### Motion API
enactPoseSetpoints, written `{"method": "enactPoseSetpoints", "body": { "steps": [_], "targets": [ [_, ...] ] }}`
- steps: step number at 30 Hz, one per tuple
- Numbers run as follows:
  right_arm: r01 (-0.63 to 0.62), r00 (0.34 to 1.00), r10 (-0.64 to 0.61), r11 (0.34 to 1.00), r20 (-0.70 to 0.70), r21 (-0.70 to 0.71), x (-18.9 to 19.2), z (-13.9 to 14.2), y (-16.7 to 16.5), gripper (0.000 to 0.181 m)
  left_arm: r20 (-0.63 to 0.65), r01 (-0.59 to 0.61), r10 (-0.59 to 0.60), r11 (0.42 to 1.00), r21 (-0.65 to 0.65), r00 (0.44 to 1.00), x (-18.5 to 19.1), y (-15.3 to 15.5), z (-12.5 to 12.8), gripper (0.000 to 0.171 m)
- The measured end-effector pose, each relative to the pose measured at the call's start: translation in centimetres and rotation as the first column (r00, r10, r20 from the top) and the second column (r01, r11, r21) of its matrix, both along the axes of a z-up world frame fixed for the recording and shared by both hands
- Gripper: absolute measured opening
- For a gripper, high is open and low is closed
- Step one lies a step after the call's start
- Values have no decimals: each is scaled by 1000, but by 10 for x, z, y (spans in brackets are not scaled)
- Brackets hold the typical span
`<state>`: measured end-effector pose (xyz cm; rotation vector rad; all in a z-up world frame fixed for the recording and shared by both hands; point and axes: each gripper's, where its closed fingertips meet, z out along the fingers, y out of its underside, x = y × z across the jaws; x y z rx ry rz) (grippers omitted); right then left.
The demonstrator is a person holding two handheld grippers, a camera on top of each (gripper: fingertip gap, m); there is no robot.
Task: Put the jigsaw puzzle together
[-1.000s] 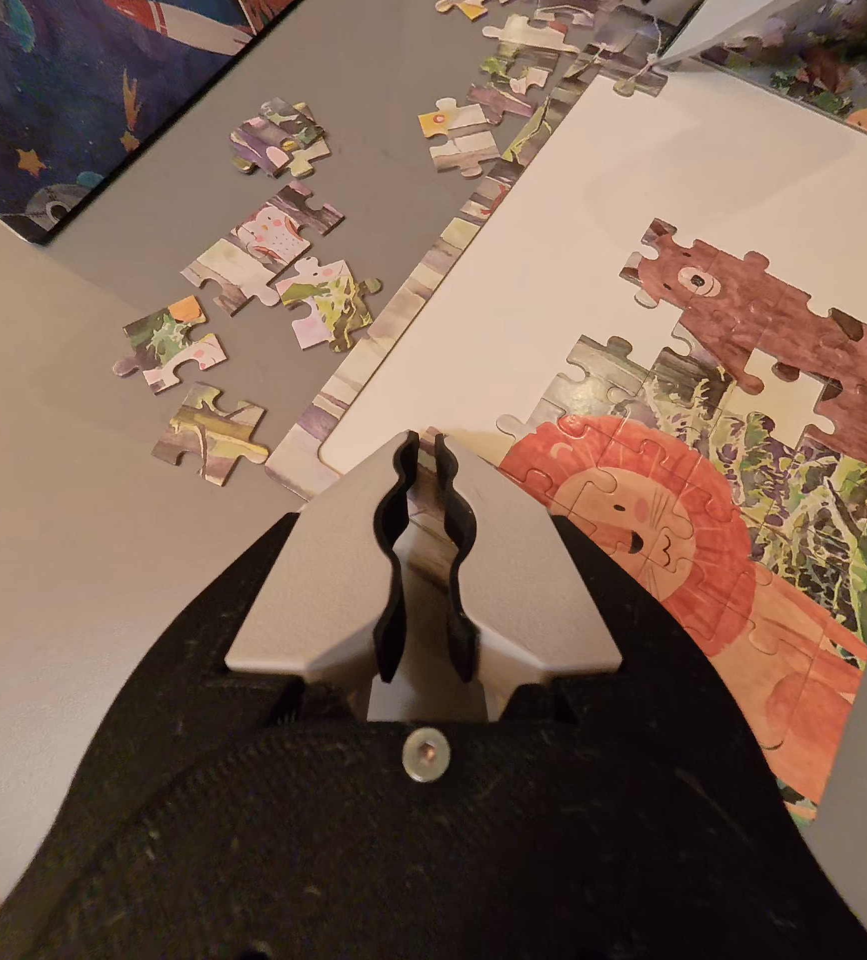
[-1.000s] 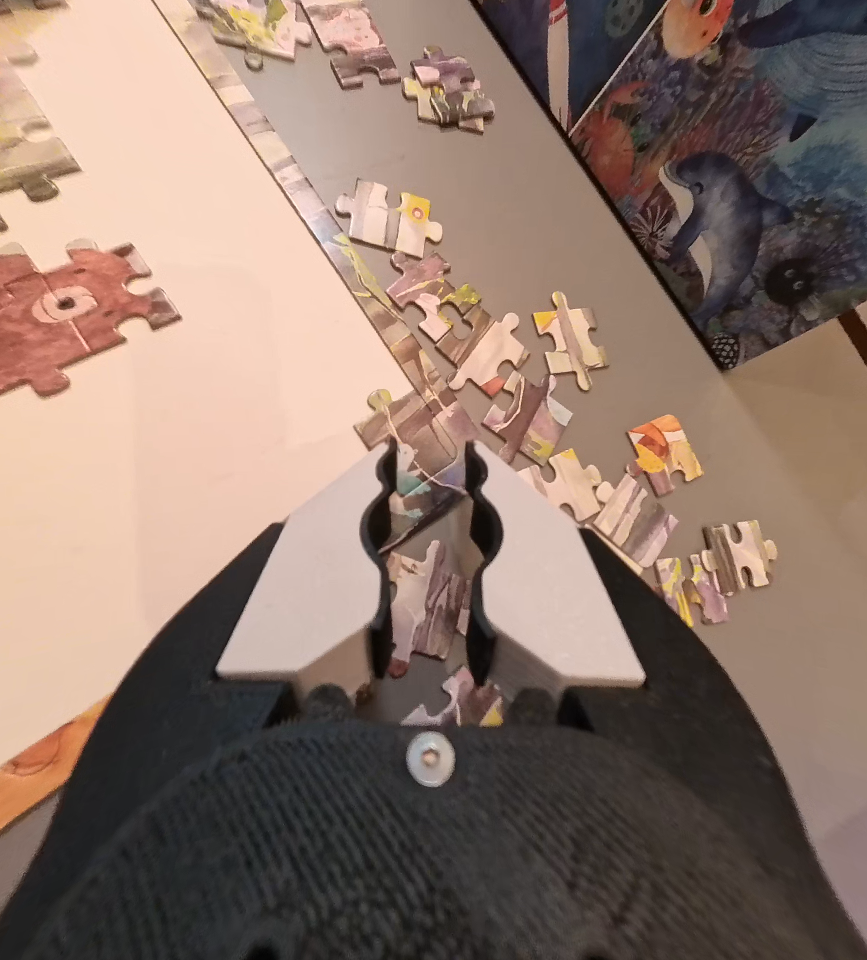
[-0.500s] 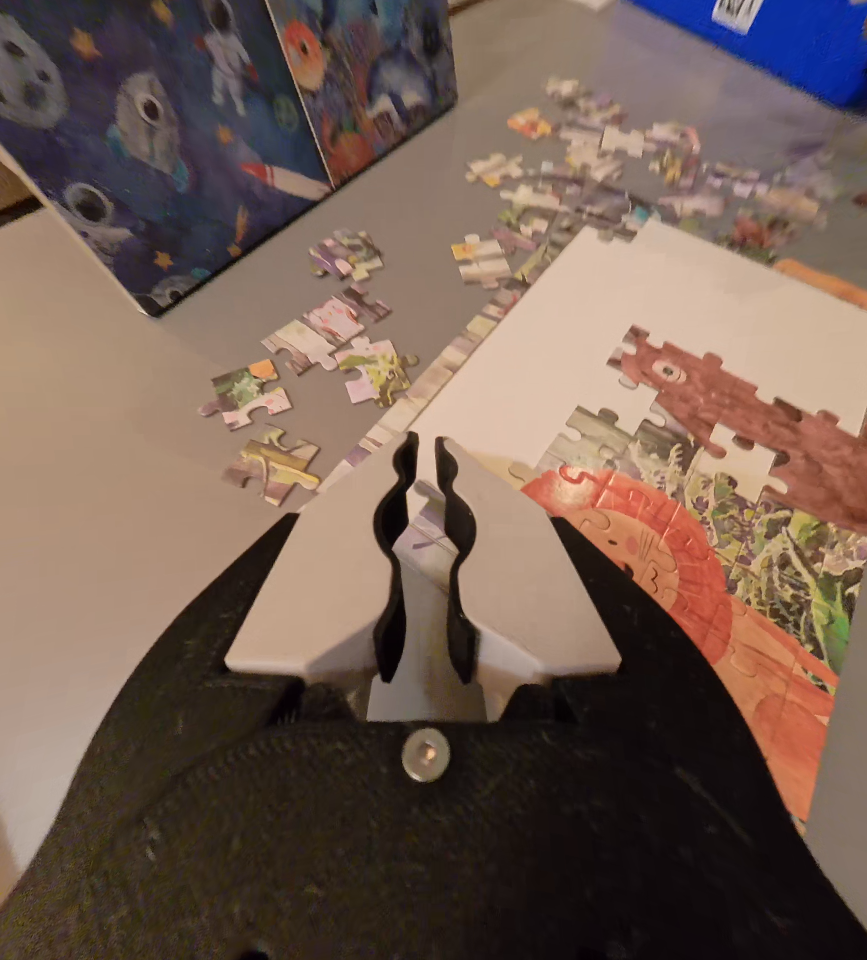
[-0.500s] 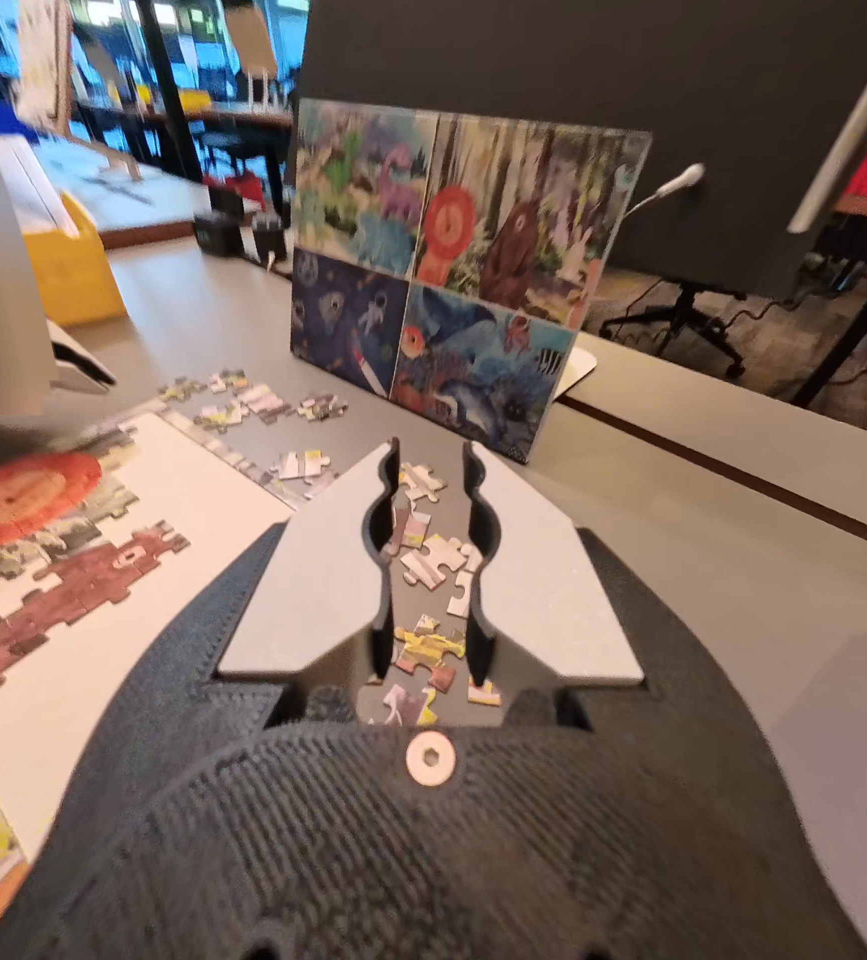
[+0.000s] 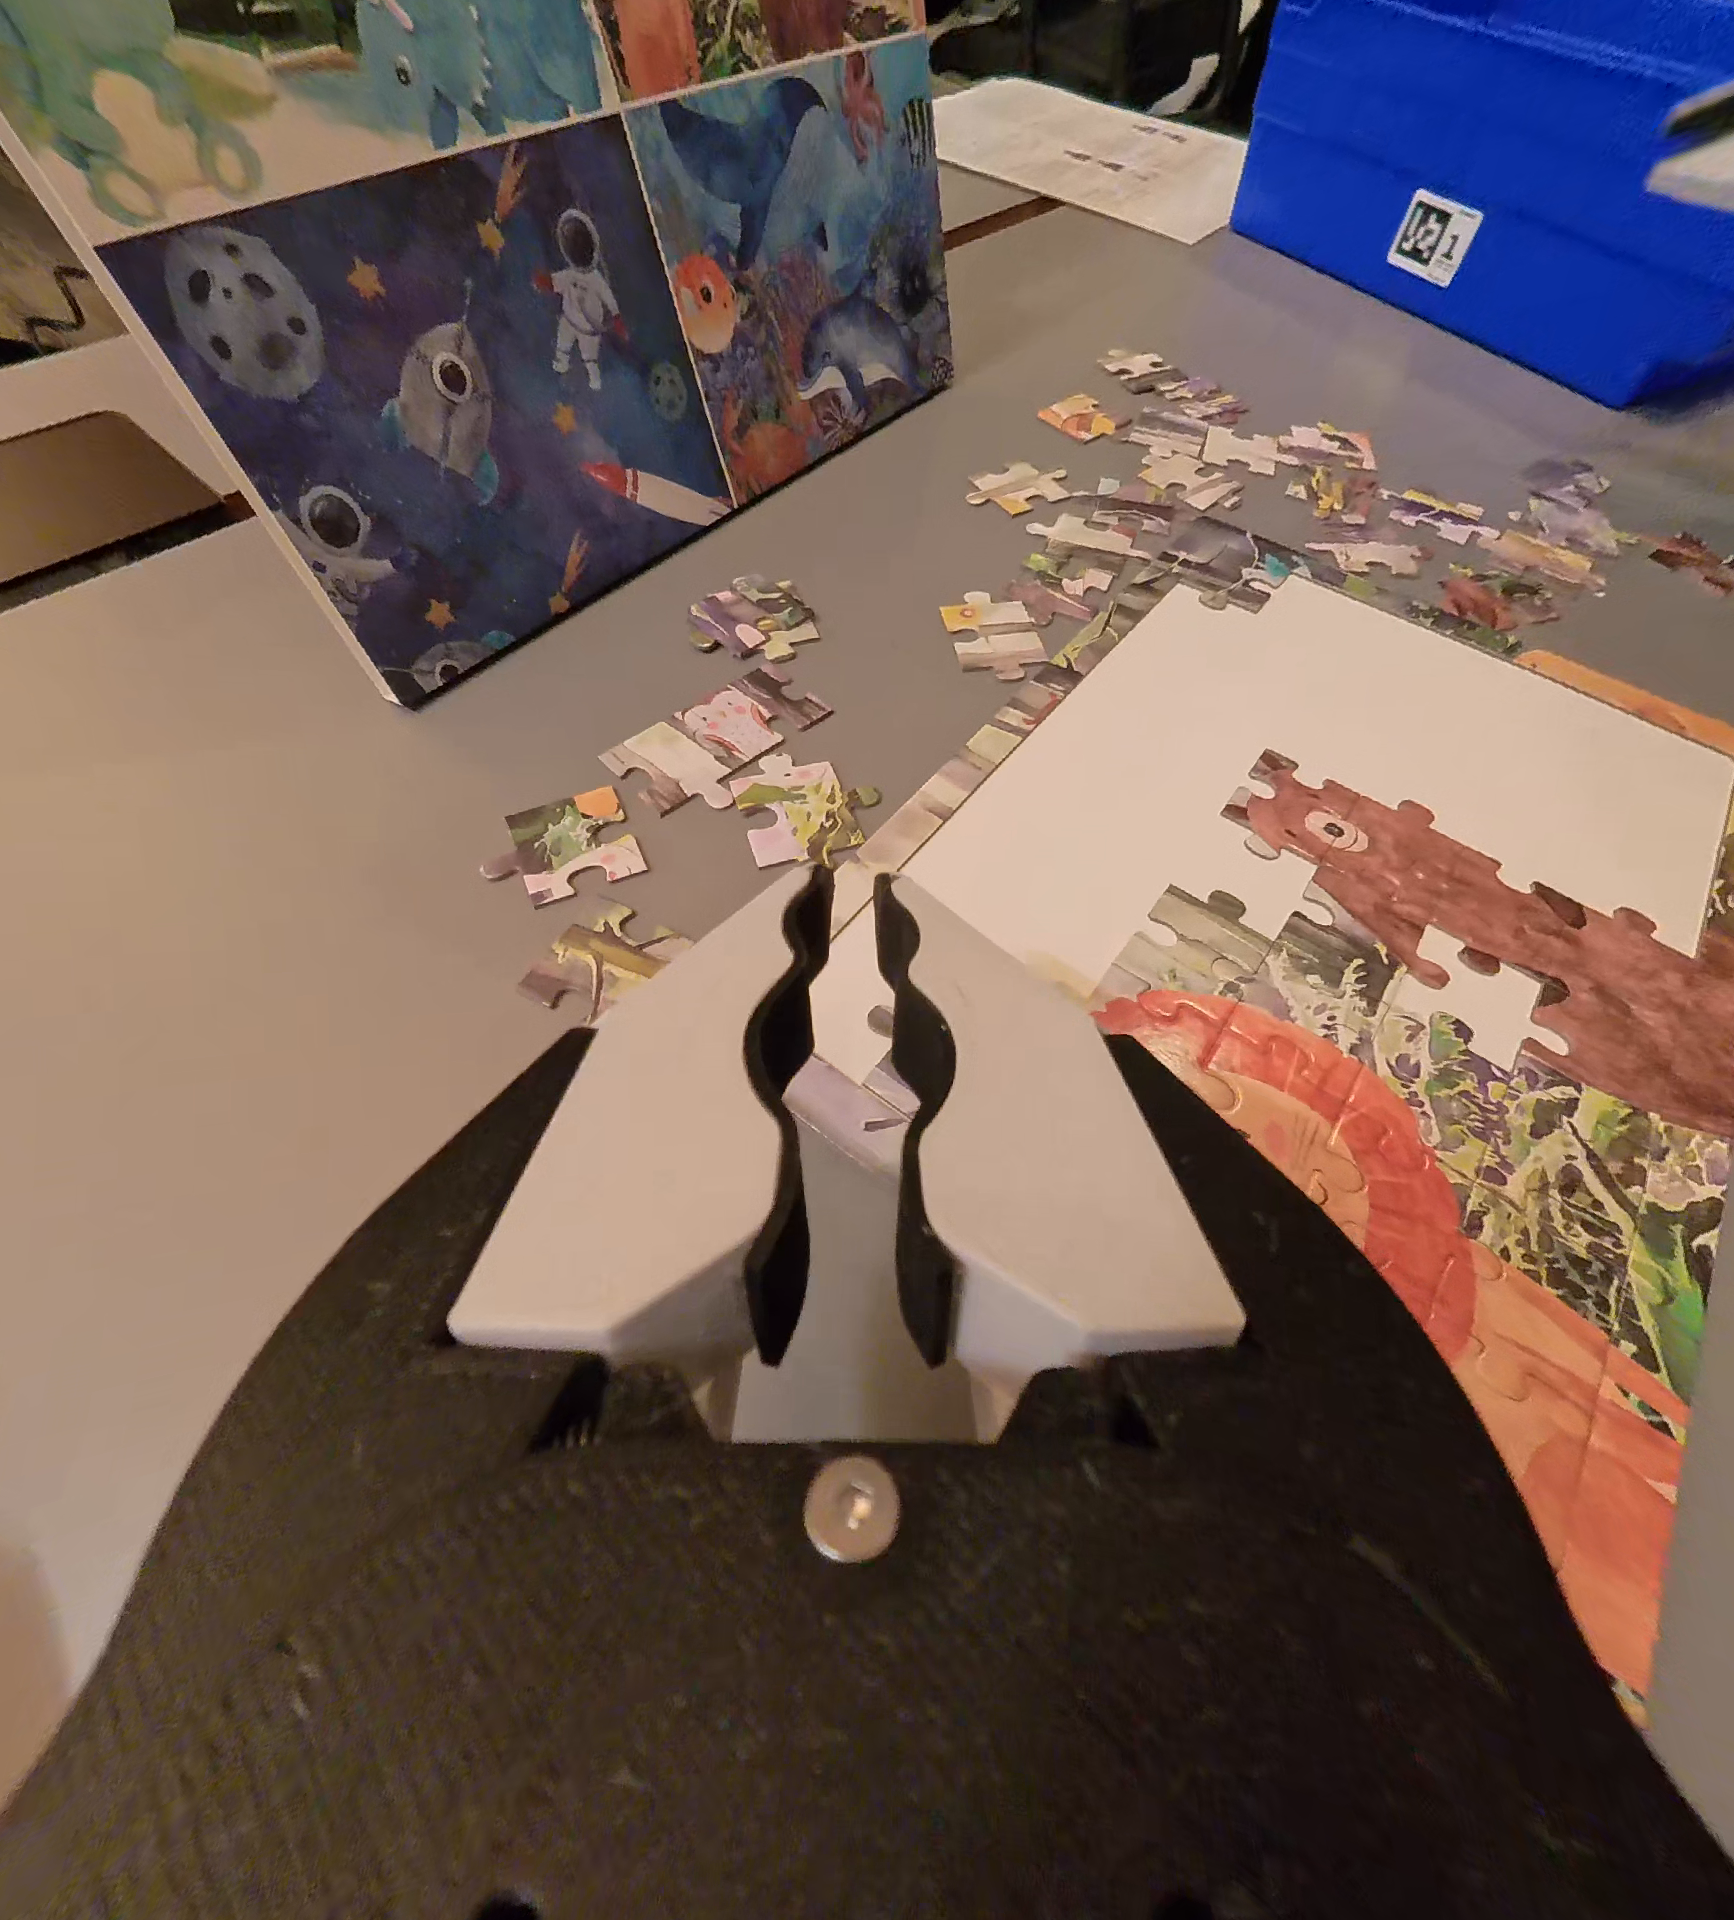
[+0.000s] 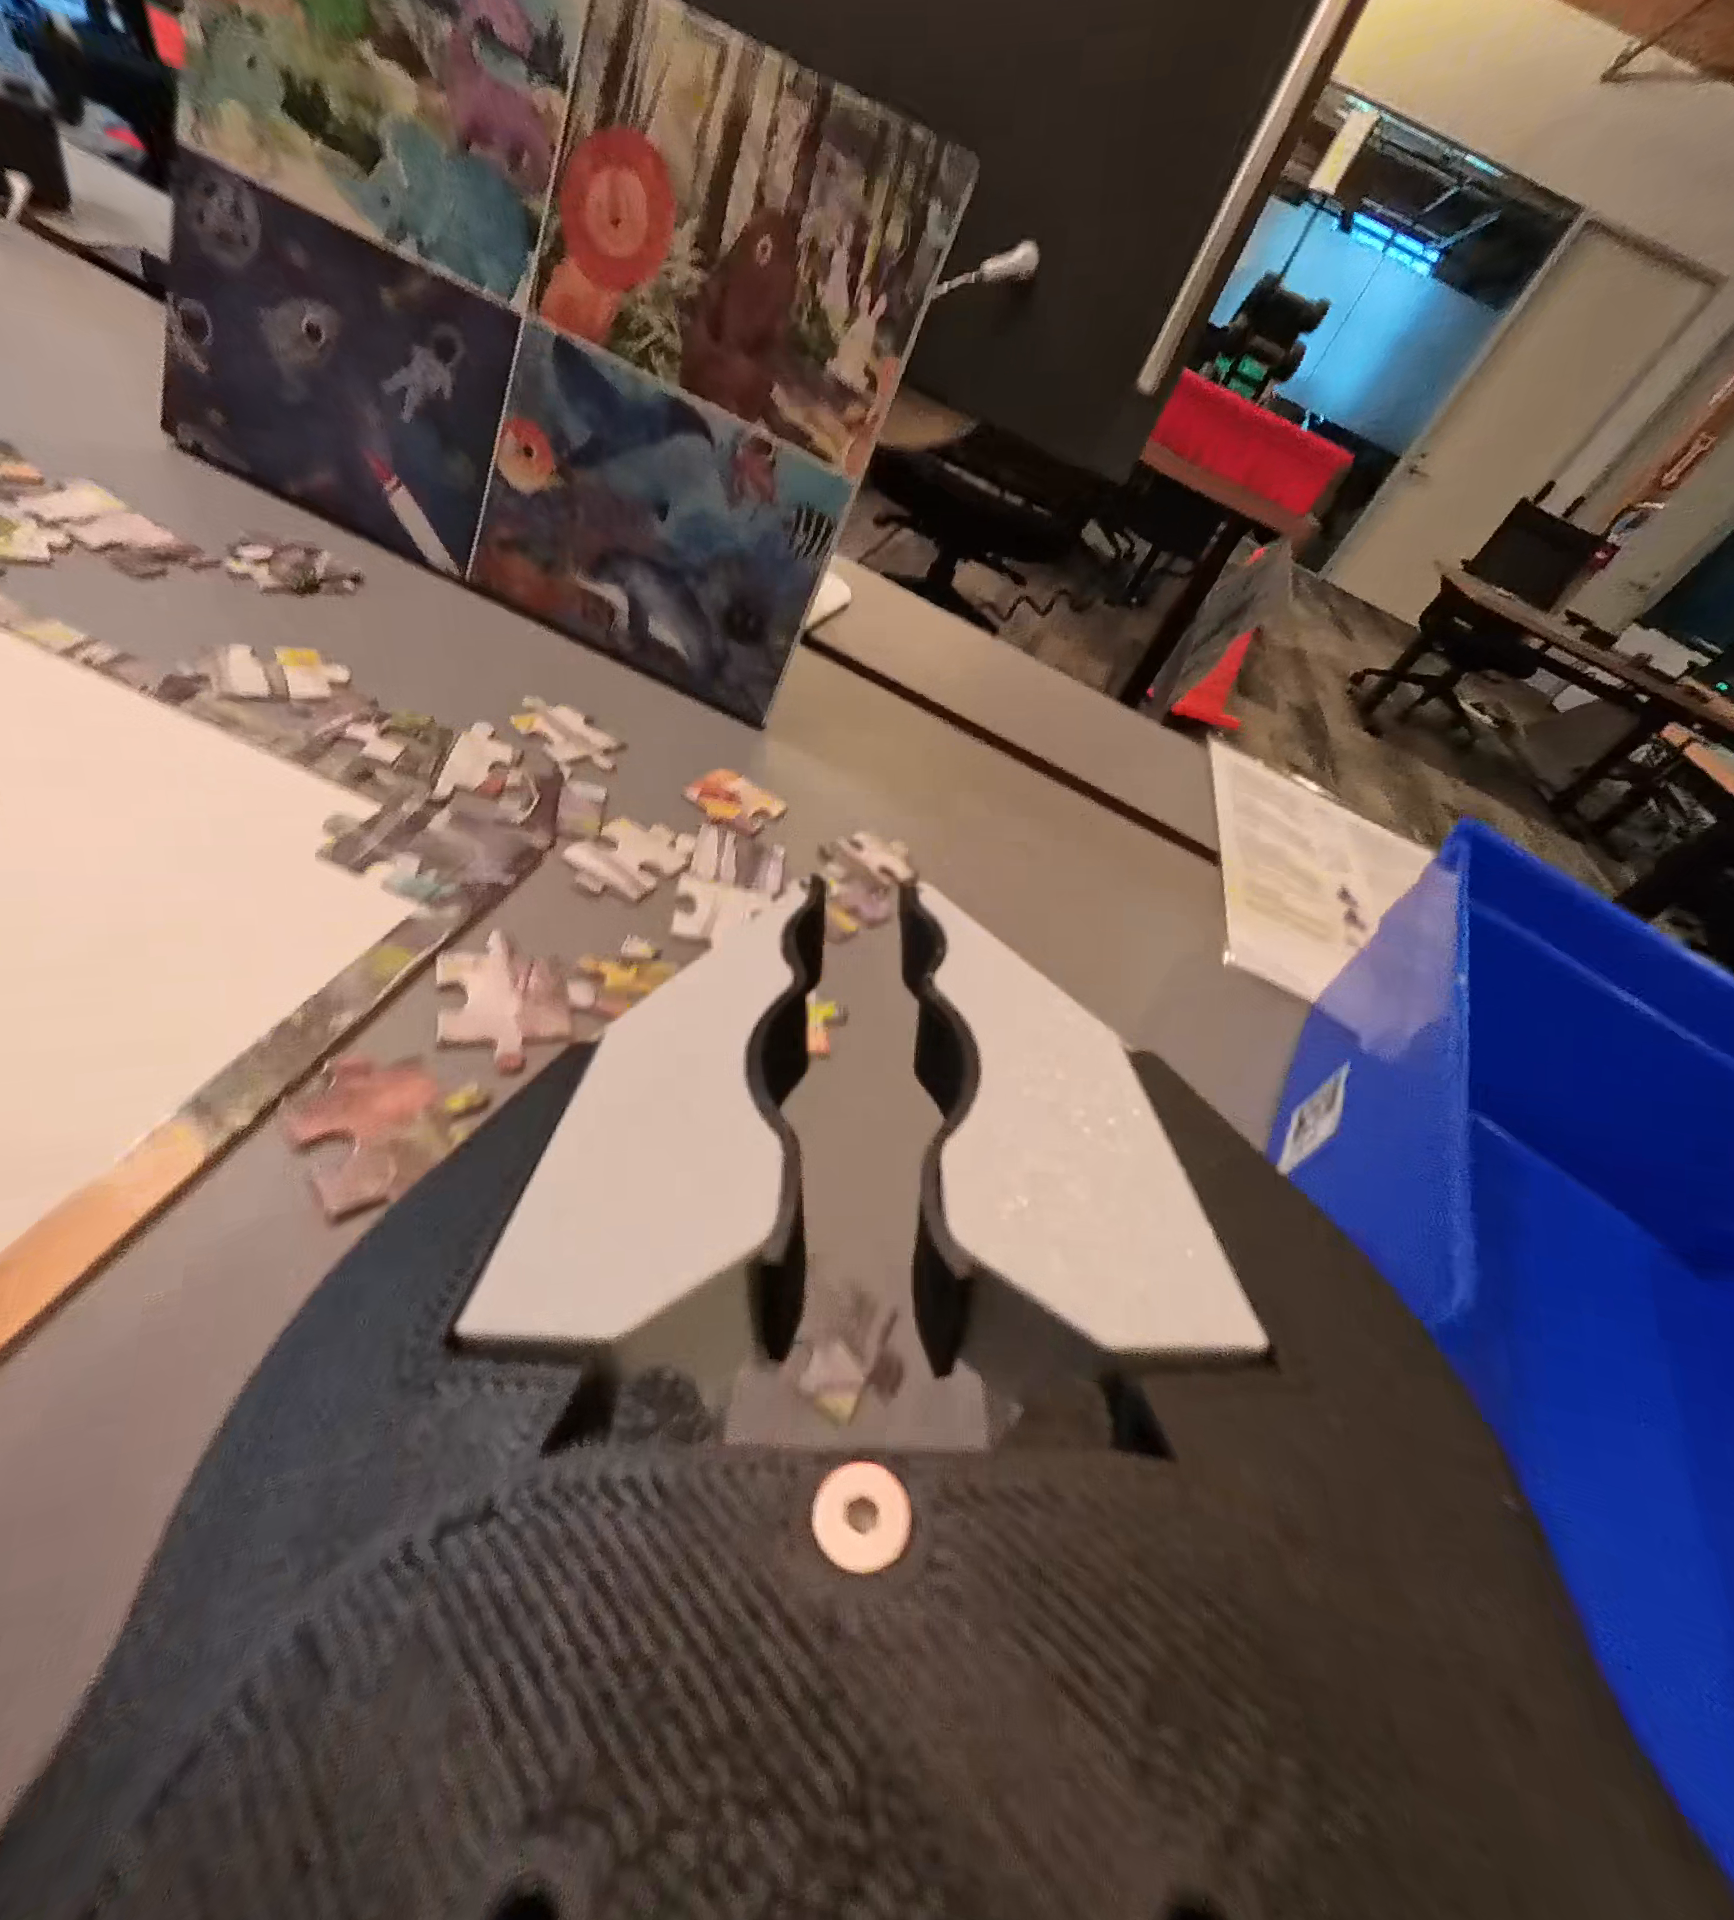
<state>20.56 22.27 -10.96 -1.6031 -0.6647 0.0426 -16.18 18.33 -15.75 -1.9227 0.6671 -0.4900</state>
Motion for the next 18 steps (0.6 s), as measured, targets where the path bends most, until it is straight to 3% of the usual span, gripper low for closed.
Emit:
{"method": "enactPoseSetpoints", "body": {
  "steps": [3, 11, 18],
  "targets": [
    [38, 999, -38, 999, 11, -20, 8, -12, -14, 12, 19, 8, -8, 1000, -30, 1000, 2, 0, -4, 5],
    [20, 983, -21, 1000, -183, -4, 23, 9, -16, 18, 46, -27, 29, 999, -40, 999, -2, 6, -5, 6],
    [3, 974, -9, 1000, -226, -27, 23, 7, -16, 21, 73, -34, 40, 996, -81, 997, -5, 9, -8, 11]
  ]
}}
